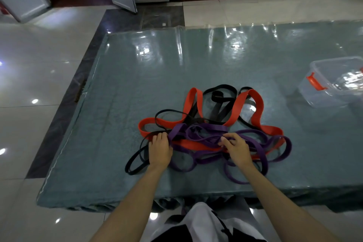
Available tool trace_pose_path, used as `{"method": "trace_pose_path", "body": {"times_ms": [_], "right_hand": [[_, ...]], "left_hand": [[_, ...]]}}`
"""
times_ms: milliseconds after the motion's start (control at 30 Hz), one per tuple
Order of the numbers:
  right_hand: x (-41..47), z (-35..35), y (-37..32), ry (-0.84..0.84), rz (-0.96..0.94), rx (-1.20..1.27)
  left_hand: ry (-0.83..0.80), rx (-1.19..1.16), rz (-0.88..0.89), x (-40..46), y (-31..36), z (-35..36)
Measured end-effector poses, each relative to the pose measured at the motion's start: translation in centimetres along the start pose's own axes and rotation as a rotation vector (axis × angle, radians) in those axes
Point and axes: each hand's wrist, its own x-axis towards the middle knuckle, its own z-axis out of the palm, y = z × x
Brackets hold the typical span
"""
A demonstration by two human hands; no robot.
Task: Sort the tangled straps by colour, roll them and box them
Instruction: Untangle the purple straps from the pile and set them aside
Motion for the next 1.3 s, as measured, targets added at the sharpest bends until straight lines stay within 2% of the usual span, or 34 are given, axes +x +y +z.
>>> {"method": "trace_pose_path", "body": {"times_ms": [167,300,367,433,533,633,700,800,933,1167,1300], "right_hand": [[0.2,0.1,0.0,-0.010,0.014,0.020],[0.5,-0.2,0.0,-0.030,0.012,0.015],[0.6,-0.4,-0.1,-0.033,0.013,0.001],[0.7,-0.6,0.0,-0.026,0.015,-0.006],[0.8,-1.0,0.1,-0.001,0.032,0.022],[1.0,-1.3,0.3,0.052,0.055,0.065],[1.0,-1.4,0.4,0.071,0.051,0.065],[0.9,-1.4,0.6,0.047,0.014,0.011],[0.5,-1.1,1.2,-0.060,0.034,-0.111],[0.5,-0.8,0.4,-0.038,0.105,-0.059],[0.4,-0.5,-0.9,-0.118,0.145,0.166]], "left_hand": [[-0.095,-0.052,-0.033,0.5,-1.4,-0.6],[-0.058,0.014,0.026,0.9,-1.2,-1.5],[-0.029,-0.030,0.027,1.2,-1.4,-2.0],[-0.012,-0.207,0.043,1.7,-1.7,-3.1],[-0.022,-0.601,-0.006,2.8,-1.7,-6.2],[-0.058,-0.772,-0.016,3.8,-1.7,-9.7],[-0.185,-0.834,0.022,4.6,-1.9,-11.7],[-0.373,-0.701,0.107,5.6,-2.5,-13.3],[-0.478,-0.374,0.174,5.7,-3.9,-12.5],[-0.301,0.029,0.143,3.7,-6.4,-8.3],[-0.193,0.098,0.128,2.1,-4.9,-6.3]]}}
